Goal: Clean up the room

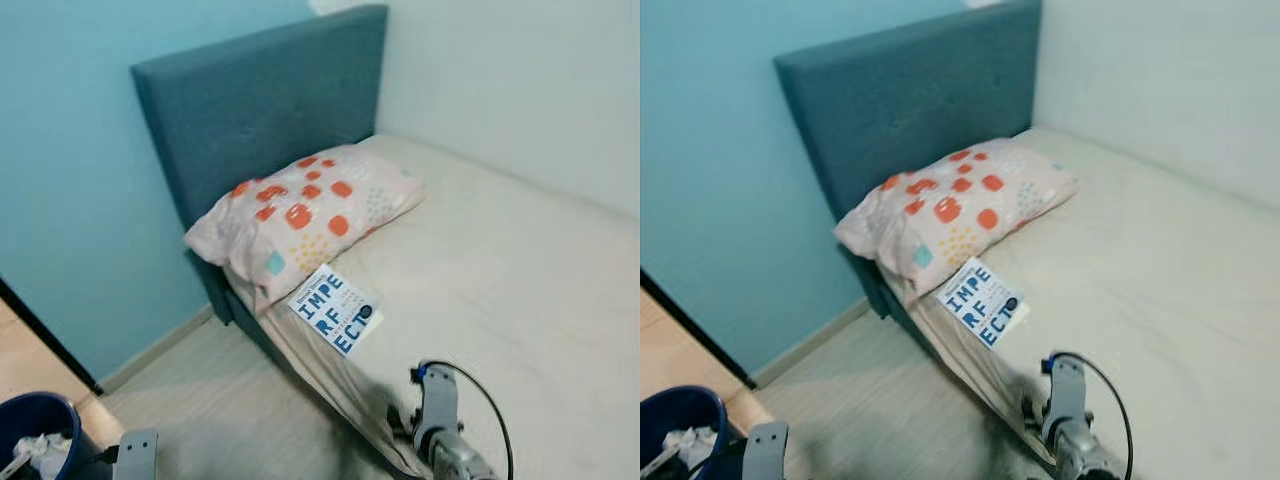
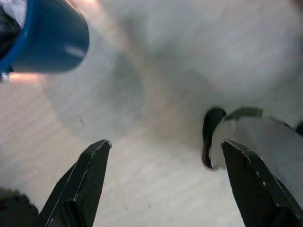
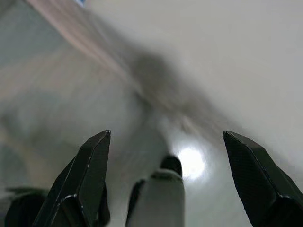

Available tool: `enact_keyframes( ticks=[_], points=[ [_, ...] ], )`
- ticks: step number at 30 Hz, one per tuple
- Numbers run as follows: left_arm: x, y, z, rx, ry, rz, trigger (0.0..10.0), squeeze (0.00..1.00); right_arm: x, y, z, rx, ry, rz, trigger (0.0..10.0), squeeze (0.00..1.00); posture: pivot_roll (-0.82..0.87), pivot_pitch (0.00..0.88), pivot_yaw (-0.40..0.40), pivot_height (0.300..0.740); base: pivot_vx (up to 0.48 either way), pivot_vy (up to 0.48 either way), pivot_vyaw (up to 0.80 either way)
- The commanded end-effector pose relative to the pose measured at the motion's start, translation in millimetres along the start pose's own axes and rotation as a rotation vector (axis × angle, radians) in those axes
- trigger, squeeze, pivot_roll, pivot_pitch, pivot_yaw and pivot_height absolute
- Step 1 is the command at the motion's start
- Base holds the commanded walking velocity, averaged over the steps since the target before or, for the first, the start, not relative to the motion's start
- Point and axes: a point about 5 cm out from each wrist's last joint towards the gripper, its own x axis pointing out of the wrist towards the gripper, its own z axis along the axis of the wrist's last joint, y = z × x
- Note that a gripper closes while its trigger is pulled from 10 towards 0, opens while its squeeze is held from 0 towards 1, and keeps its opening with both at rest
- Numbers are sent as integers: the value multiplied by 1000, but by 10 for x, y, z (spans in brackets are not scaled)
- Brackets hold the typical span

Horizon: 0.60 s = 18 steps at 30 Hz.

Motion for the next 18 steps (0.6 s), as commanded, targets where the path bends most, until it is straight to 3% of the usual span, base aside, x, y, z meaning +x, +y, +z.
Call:
enact_keyframes(
  ticks=[1, 7, 13, 15, 18],
  points=[
    [-14, 6, -97, 23, 28, -7, 10000, 0, -4, 10, -43, -29, 25, 0, 10000, 0, -1, 66, 0, 713, 0, 0, 0],
    [-12, -21, -84, 92, 25, -40, 10000, 0, -53, -61, -279, -61, 116, -36, 10000, 0, 1, 67, 1, 740, 0, 0, 0],
    [-1, -113, -6, 129, 5, -75, 10000, 0, -118, -113, -515, -89, 196, -57, 10000, 0, 7, 68, -4, 740, 0, 0, 0],
    [-1, -166, 6, 143, 4, -92, 10000, 0, -158, -152, -632, -155, 240, -82, 10000, 0, 6, 68, -4, 740, 0, 0, -444],
    [-3, -202, -2, 134, 8, -108, 10000, 0, -178, -154, -690, -123, 256, -66, 10000, 0, 0, 70, -4, 740, 0, 0, -148]
  ],
)
